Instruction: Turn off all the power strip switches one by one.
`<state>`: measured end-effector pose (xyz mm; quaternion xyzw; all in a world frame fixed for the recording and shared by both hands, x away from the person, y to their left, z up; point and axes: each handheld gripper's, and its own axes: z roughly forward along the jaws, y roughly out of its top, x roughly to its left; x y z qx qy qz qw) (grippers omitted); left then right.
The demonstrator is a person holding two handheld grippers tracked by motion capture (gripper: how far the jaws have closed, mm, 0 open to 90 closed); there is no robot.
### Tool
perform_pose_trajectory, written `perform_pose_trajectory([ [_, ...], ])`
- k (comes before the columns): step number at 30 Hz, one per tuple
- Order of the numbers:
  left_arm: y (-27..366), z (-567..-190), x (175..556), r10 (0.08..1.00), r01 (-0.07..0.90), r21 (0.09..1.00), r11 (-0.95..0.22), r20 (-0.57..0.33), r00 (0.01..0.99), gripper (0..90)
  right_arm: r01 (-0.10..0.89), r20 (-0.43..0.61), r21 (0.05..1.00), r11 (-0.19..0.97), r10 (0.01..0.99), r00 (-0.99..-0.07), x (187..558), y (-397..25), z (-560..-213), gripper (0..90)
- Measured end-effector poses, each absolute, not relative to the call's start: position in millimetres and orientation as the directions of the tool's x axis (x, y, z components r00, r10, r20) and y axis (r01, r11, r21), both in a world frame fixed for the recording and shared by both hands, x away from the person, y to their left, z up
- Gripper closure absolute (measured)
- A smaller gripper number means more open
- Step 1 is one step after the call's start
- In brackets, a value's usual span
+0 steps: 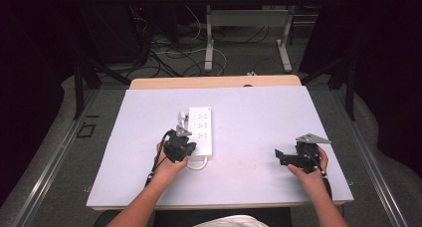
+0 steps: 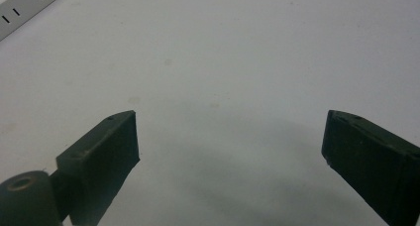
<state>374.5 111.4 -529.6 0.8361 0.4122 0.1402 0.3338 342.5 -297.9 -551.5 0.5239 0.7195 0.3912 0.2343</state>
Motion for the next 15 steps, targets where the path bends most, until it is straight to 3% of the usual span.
perform_pose_trajectory([
  [15, 109.4, -528.4, 375.5, 0.786, 0.605, 0.66, -0.445, -0.035, 0.617, 89.9, 0.57, 0.075, 0.809, 0.146, 0.935, -0.345, 342.7, -297.5, -551.8, 7.0],
])
